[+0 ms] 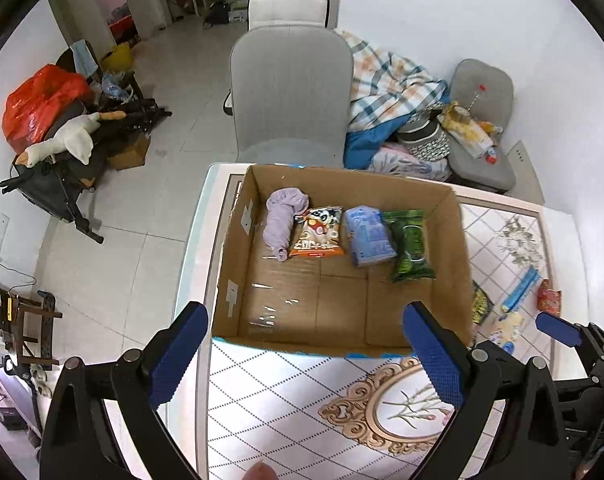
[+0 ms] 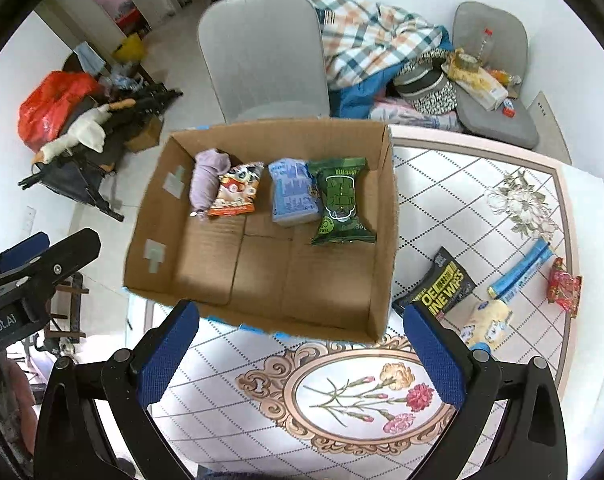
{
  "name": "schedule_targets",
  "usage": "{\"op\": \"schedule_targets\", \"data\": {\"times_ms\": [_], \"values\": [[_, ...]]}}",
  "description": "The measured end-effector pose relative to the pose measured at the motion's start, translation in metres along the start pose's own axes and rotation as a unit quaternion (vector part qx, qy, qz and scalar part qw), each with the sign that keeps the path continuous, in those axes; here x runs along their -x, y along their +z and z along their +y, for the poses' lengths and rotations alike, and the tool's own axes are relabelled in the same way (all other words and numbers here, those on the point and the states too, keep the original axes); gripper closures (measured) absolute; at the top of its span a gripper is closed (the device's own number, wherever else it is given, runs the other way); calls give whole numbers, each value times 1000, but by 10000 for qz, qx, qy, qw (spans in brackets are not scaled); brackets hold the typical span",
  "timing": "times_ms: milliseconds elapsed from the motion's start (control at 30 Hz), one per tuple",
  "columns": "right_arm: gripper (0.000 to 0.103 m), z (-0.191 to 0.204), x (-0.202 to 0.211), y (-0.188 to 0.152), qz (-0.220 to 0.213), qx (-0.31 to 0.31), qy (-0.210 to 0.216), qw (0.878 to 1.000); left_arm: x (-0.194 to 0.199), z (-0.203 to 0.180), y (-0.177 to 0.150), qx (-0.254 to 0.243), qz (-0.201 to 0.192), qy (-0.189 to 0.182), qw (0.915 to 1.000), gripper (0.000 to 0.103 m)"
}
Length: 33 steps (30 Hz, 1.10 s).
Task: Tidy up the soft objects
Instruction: 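Grasp the yellow tissue pack with left tool while right tool grasps the red bag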
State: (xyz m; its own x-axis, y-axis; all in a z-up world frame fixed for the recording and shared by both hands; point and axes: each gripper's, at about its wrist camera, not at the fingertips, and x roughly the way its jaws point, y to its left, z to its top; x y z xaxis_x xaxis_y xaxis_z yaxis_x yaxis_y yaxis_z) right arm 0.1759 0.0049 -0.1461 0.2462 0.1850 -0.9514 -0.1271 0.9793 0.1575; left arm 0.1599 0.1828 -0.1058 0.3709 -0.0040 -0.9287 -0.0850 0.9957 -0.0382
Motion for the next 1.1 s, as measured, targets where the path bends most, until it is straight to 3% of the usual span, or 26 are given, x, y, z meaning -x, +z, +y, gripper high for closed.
{"op": "schedule_targets", "data": {"times_ms": [333, 600, 733, 867, 967, 1100], "values": [[0, 1, 57, -31, -368, 54, 231, 9990, 51, -18, -18, -136, -389, 0, 9992, 3], [0, -43, 61, -47, -679, -293, 469, 9962, 48, -68, -22, -530, -368, -46, 9979, 3], [0, -99, 58, -56, -417, -703, 525, 9953, 32, -121, -19, -942, -254, -201, 9950, 3], [0, -170, 59, -69, -186, -1182, 178, 9927, 6, -186, -19, -1468, -45, -278, 9888, 3], [0, -234, 57, -85, -32, -1692, -65, 9856, -26, -242, -24, -1896, 363, -429, 9802, 3], [0, -311, 49, -110, 165, -2308, -257, 9725, -88, -320, -45, -2509, 1056, -522, 9608, 3]]}}
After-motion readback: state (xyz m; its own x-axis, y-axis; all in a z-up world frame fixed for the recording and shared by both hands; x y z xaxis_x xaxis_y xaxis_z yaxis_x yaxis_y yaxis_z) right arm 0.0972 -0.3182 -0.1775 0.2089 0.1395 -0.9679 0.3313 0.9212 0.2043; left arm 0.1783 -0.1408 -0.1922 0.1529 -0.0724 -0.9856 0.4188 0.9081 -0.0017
